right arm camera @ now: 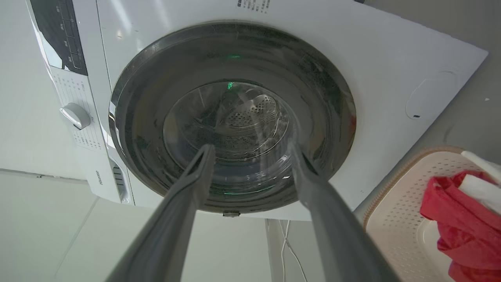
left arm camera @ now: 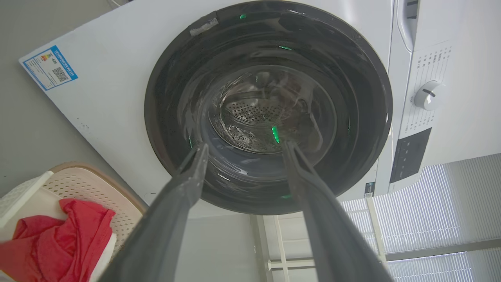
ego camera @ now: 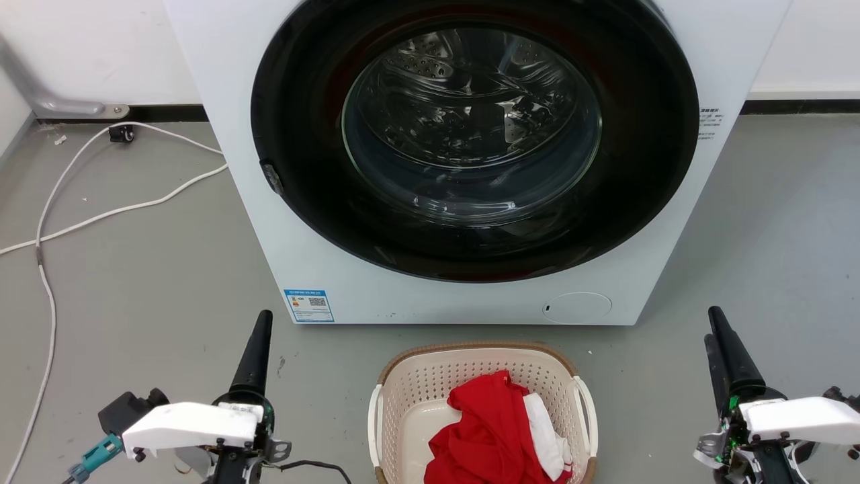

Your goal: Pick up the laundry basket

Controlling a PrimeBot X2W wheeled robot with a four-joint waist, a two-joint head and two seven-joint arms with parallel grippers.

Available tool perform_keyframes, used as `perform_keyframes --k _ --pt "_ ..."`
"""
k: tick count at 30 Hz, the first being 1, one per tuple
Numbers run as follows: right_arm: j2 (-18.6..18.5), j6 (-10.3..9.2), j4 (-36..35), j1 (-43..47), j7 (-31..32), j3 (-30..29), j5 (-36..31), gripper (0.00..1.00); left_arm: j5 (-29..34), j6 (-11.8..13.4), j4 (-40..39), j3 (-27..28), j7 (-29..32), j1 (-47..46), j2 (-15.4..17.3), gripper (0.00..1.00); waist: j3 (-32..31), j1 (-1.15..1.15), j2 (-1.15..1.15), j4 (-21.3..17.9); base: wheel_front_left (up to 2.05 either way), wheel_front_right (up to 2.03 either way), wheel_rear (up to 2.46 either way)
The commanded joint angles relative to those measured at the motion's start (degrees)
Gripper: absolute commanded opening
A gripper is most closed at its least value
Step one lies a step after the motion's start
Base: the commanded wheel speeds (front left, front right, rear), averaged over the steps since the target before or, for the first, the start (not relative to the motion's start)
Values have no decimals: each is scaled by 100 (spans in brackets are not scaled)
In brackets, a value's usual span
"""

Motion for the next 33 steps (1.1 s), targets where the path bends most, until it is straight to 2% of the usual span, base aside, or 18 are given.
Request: perform_keyframes --k 1,11,20,33 --pt "-59 0 -120 -72 -57 13 -223 100 203 -6 -155 -39 -55 -113 22 100 0 0 0 2 0 0 0" --pt "-7 1 -318 -92 -246 -28 -1837 100 1642 -9 -307 -268 -285 -92 48 100 7 0 0 20 0 0 0" --pt "12 1 -543 -67 -313 4 -3323 100 2634 21 -293 -403 -469 -100 38 100 25 0 0 32 0 0 0" --pt "36 1 -711 59 -327 94 -4826 100 3953 140 -281 -652 -726 -123 72 100 24 0 0 45 0 0 0"
